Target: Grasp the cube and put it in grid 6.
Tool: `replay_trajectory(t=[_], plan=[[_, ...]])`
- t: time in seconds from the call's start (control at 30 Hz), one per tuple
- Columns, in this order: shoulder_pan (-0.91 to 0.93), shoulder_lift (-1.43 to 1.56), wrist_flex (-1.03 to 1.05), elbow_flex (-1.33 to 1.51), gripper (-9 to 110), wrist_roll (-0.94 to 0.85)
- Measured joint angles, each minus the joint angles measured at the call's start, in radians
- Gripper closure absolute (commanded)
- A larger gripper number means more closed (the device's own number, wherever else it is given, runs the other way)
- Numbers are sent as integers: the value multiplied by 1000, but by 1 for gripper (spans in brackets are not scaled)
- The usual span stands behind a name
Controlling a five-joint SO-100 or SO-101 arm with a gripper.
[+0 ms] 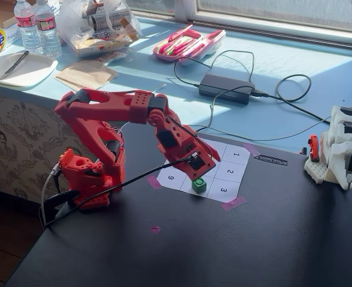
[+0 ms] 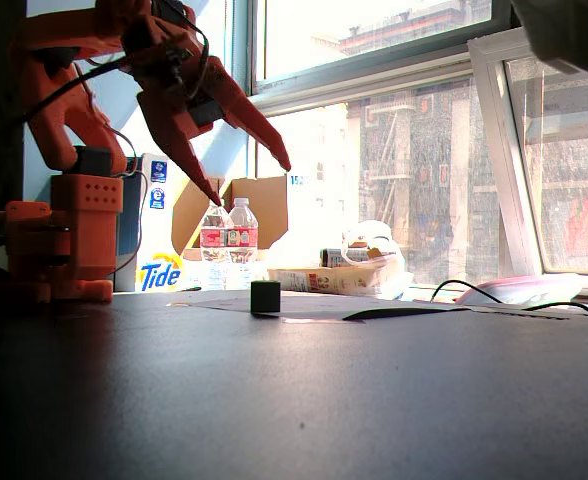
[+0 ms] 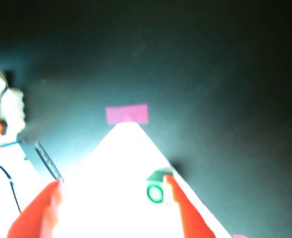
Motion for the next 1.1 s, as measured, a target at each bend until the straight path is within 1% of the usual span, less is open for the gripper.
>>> replay_trajectory(t=[0.1,0.13,0.27,0.43,0.63,0.77,0.9,1.1], plan=[[126,74,-52,80,98,25],[161,94,-69,109,101,38],[296,179,-161,258,101,107],[405,282,-267,439,101,189],[459,474,-322,643,101,272],[451,681,-327,784,101,284],[410,894,-264,870,101,275],[380,939,-238,884,101,249]])
